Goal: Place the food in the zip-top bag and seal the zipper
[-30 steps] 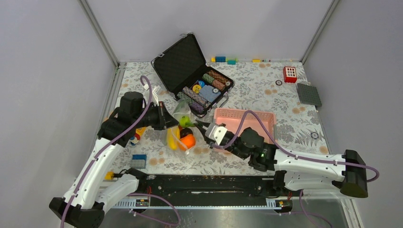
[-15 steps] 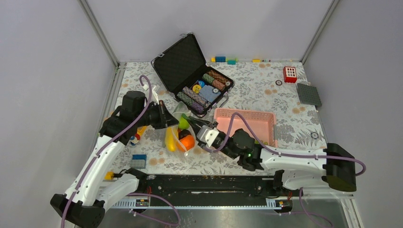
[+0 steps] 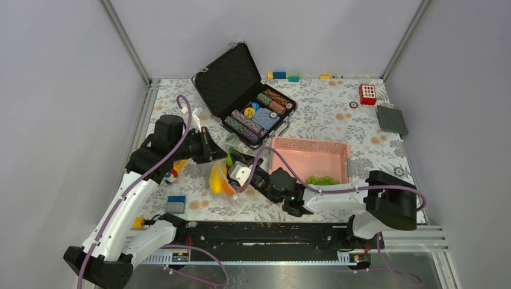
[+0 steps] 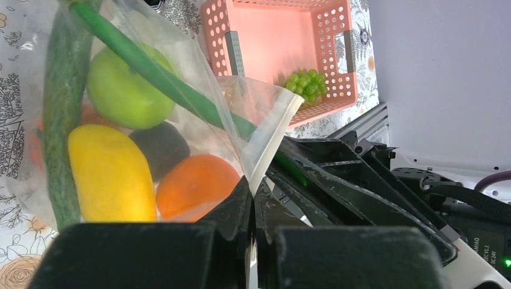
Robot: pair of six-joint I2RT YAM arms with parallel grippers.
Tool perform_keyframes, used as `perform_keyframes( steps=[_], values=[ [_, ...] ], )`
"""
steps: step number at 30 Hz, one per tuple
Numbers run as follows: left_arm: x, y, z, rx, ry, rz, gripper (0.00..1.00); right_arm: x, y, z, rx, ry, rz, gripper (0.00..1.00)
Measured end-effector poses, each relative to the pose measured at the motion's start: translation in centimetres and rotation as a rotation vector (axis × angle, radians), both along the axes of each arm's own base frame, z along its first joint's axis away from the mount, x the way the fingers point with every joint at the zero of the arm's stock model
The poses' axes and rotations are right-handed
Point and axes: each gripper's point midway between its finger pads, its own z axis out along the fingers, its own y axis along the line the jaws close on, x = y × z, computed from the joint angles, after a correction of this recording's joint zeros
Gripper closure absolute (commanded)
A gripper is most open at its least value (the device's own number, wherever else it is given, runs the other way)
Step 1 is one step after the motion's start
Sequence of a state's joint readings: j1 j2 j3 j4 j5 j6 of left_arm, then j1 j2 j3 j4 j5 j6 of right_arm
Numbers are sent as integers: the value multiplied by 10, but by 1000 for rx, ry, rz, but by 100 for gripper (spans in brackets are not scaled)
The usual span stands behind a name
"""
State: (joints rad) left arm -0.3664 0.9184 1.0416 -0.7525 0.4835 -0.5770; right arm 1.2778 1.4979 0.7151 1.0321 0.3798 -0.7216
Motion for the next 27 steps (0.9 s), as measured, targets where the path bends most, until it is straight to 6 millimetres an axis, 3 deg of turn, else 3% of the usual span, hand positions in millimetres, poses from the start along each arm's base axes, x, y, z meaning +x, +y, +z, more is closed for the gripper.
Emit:
perform_keyframes(
  steps=[4,9,13,18,21,23,27],
  values=[
    [0,0,2,-1,-4,1,100,2,6,0,33,9,-14,88],
    [0,-1,5,-6,-11,-1,100,-2,7,-4,73,69,6,37],
    [2,-2,7,-7,-8,-2,100,-20,-3,-15,43,161,84,18],
    [6,-3,4,-2,10,2,100,-51,-22,18,117,278,214,2],
    [7,-4,3,-1,13,2,100,-65,-39,46,208,342,260,0],
    [7,-3,4,0,11,4,100,-66,-52,54,257,398,237,0],
    [8,-2,4,5,7,12,100,-46,-77,45,263,550,47,0]
  ],
)
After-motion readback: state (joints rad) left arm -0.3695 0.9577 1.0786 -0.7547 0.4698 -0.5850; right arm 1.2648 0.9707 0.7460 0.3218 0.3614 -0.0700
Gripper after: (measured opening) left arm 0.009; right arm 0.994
